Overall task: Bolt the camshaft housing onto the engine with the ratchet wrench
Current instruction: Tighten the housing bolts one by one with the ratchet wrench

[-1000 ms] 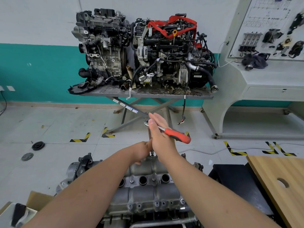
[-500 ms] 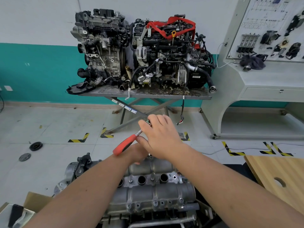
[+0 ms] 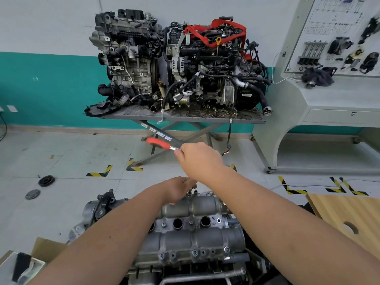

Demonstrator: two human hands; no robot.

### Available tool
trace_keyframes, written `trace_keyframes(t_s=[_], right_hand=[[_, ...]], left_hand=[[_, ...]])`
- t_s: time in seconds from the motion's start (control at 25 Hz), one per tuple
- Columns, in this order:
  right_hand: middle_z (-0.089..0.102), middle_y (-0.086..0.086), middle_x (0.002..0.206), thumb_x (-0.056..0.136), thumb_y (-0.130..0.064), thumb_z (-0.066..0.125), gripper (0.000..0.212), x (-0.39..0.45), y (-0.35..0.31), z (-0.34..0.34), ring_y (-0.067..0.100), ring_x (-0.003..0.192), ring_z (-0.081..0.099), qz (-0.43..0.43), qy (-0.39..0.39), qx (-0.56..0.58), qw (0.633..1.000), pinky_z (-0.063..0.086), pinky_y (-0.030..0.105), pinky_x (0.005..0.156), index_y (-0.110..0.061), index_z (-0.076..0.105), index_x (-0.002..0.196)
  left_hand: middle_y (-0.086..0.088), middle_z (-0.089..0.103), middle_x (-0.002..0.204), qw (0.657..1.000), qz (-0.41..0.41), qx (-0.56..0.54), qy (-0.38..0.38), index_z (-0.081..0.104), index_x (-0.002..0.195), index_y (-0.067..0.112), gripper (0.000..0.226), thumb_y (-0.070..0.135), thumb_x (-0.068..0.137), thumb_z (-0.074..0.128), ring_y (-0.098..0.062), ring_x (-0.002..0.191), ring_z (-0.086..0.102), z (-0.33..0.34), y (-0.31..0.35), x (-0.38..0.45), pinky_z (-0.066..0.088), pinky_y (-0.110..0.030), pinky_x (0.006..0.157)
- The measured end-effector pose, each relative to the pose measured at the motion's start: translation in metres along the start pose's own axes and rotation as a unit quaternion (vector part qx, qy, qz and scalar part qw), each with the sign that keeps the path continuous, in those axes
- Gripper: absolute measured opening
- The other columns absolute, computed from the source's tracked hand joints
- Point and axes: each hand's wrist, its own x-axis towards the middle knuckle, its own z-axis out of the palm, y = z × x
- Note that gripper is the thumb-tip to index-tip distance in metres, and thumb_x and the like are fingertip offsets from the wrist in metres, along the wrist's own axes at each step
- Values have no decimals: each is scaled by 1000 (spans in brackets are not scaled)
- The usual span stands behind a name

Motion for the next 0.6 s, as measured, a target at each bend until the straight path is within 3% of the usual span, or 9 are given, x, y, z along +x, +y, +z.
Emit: trace_keyframes(t_s=[0.08,0.16,0.2,0.24,0.28,0.4,0.48,0.6], right_hand=[[70,2,73,103,-35,39,33,6,-1,-5,27,79,67,108,-81,215,967,49,37,70,-16,58,84],[75,2,71,102,-25,49,15,5,-3,-5,21,80,74,203,-127,498,834,50,35,74,-12,58,99],[75,4,71,100,-17,53,11,4,-3,-3,20,77,73,229,-118,598,759,51,32,71,-8,56,104],[74,6,71,98,-10,54,11,4,-4,1,20,74,72,247,-89,655,708,54,29,68,-3,56,107],[74,7,70,95,-4,54,14,4,-6,5,20,71,70,265,-58,681,680,57,29,71,1,56,109],[72,3,63,93,-6,55,13,8,-14,14,17,61,67,311,-4,681,663,53,39,96,-3,57,105],[69,-1,57,95,-9,54,8,12,-14,16,13,51,64,334,18,702,629,53,39,95,-8,58,102],[68,-3,57,94,-6,52,5,12,-10,19,13,55,63,341,55,767,540,50,36,91,-10,55,94]], left_hand=[[-1,66,115,1000,3,11,-16,64,113,28,60,70,93,26,-24,100,64,0,0,-2,55,-36,76],[-2,65,118,999,12,27,-20,61,122,28,58,66,98,25,-18,91,63,-1,0,-3,51,-32,69],[0,66,111,999,15,33,-19,62,121,26,57,64,100,25,-14,83,60,-1,1,-3,47,-30,66],[1,65,101,999,23,38,-13,62,118,23,55,61,101,26,-13,76,58,-1,0,-3,45,-30,64],[1,63,89,999,28,40,-9,62,112,20,53,58,102,27,-14,70,55,-1,0,-2,45,-30,62],[-2,55,75,999,33,39,-11,53,83,26,39,50,102,29,-19,64,51,0,-3,-1,48,-33,63],[-2,53,74,999,34,40,-16,51,78,26,38,47,101,29,-20,64,51,0,-4,0,50,-35,65],[0,52,73,999,37,22,-13,53,81,26,38,48,101,30,-19,63,49,0,-6,2,47,-32,61]])
